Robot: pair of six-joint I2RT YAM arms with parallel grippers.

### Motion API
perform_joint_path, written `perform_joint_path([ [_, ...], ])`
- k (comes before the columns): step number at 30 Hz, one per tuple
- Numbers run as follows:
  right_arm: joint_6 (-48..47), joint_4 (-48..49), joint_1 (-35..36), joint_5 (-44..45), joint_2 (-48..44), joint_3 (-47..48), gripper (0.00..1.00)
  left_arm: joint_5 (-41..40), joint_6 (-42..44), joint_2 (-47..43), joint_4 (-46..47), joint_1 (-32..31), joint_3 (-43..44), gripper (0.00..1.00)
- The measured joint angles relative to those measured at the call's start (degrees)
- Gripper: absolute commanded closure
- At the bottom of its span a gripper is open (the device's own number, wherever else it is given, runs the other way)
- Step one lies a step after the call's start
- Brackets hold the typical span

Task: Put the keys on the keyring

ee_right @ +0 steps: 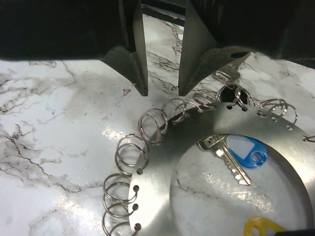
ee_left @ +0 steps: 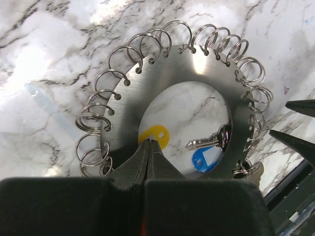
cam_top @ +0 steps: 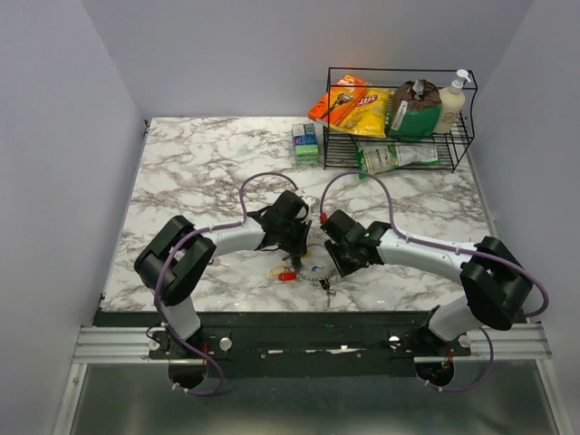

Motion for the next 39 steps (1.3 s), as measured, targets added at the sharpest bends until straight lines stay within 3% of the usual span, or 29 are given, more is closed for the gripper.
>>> perform_joint_path([
  [10,-2.47,-0.46,0.0,0.07,0.0,1.44,0.6,-3.78,4.28,3.45,-6.23,0.11,7.02,0.89],
  [17,-4.02,-0.39,0.0,-0.39,0.0,1.46,0.6,-2.95,6.03,1.2,-6.91,0.11,7.98,0.59],
  [25,-4.48,2.01,0.04,-1.77,0.2,0.94,0.6,0.68,4.11,-13.25,-5.25,1.25,5.2,0.44],
  [29,-4.52,3.13,0.42,-2.49,0.48,0.33,0.6,3.15,1.75,-19.85,-3.37,2.12,2.93,0.31],
  [39,-4.87,3.87,1.09,-2.99,3.32,0.33,0.61,9.01,-3.32,-27.56,-1.27,11.76,-0.44,0.3],
])
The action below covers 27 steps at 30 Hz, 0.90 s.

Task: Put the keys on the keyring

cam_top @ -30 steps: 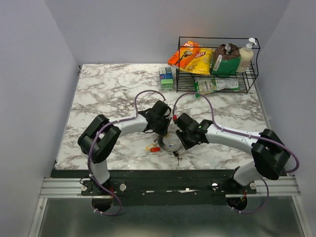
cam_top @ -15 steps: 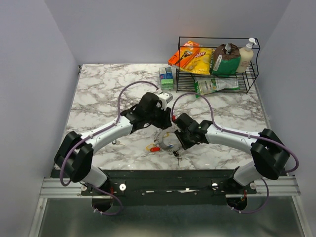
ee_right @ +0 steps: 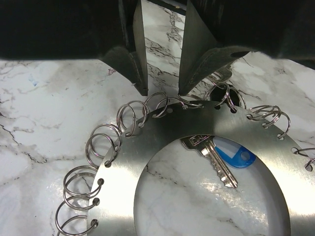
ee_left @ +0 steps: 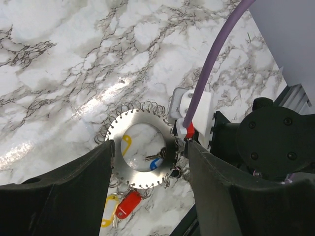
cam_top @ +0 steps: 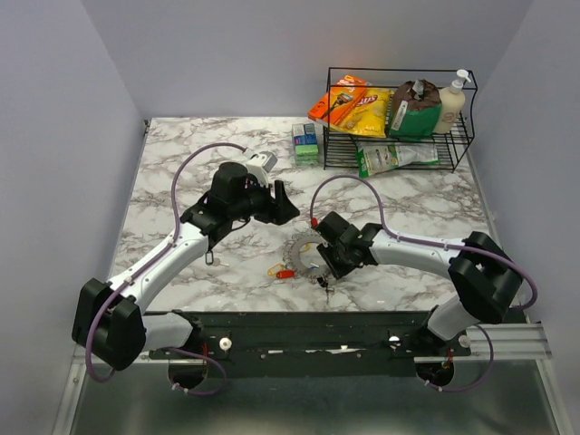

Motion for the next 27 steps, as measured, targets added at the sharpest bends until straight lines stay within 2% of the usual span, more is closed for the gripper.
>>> perform_joint_path([
  [7,1.55,0.24,0.07,-1.36,-1.11,-0.37,0.59,1.9,-0.5,-0.52,0.02,1.05,-2.1,0.3],
  [12,5.66,3.1,-0.02,-5.62,-9.46,-4.11,0.55,2.49,-0.7,-0.52,0.09,1.05,-3.06,0.3],
  [16,10.56,9.49,-2.67,-12.28,-16.33,-10.08,0.54,2.93,-0.87,-0.68,0.55,1.05,-3.91,0.3],
  [20,15.8,17.09,-8.98,-19.89,-21.51,-18.69,0.53,3.37,-0.94,-0.96,0.96,1.07,-4.79,0.3],
  [27,23.98,29.4,-15.3,-29.38,-24.83,-30.1,0.52,3.98,-1.4,-1.62,2.05,1.09,-5.77,0.3],
])
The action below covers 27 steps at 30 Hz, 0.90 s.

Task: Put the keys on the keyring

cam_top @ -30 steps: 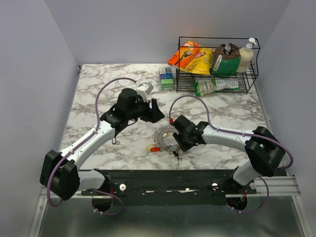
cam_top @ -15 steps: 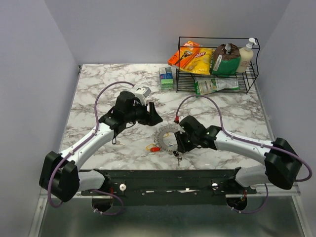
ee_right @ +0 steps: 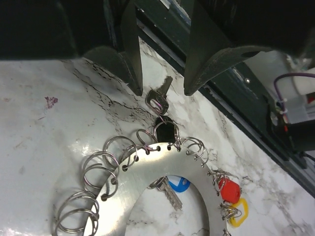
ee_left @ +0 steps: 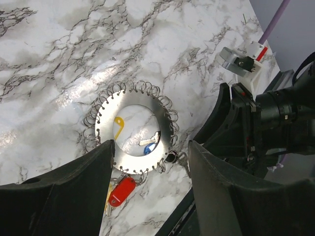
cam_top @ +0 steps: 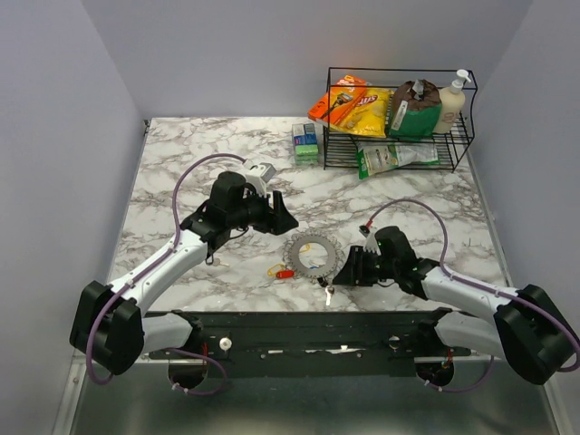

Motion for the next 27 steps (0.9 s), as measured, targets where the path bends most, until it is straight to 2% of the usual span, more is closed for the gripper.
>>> perform_joint_path([
  [7,5.77,9.64,-2.71,-3.37,0.39,-4.55,0.48,0.61,-0.57,-1.18,1.14,0.0,-0.96,0.3],
  [12,8.83,15.76,-3.08,-4.72,4.0,-6.1,0.44,0.7,-0.79,-1.27,1.46,0.02,-1.11,0.3],
  [17,10.82,18.16,-3.28,-4.66,6.01,-6.4,0.4,0.7,-0.76,-1.31,1.46,0.0,-1.11,0.3],
  [27,11.61,23.54,-3.45,-3.76,9.92,-6.38,0.39,0.94,-0.74,-1.31,1.46,0.0,-1.11,0.3],
])
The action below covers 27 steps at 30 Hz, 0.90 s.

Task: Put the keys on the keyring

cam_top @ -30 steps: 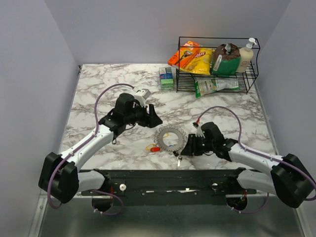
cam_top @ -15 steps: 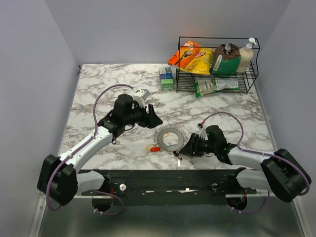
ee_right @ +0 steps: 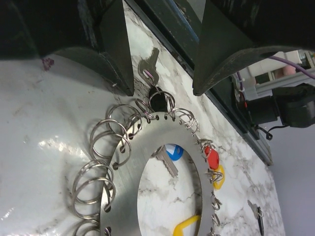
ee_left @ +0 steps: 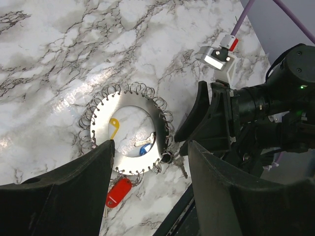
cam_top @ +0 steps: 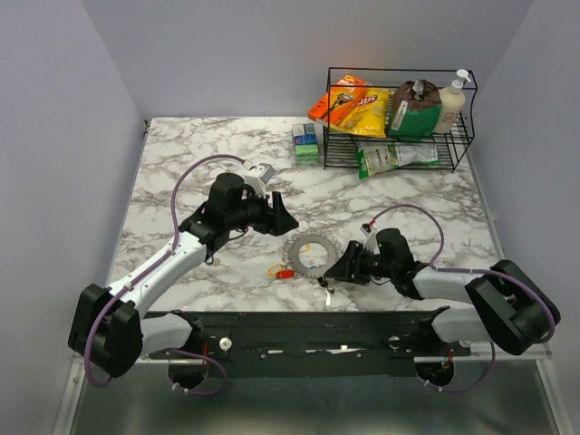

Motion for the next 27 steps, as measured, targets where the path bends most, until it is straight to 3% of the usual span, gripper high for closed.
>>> perform_joint_path([
  [9,1.62,11.21,0.0,-3.04,7.85,0.26,0.42,0.33,0.07,0.0,-0.13,0.0,0.02,0.3],
  [27,-3.26,4.61,0.0,-0.63,-1.79,-0.96,0.43,1.07,0.61,0.94,-0.09,0.02,0.02,0.3],
])
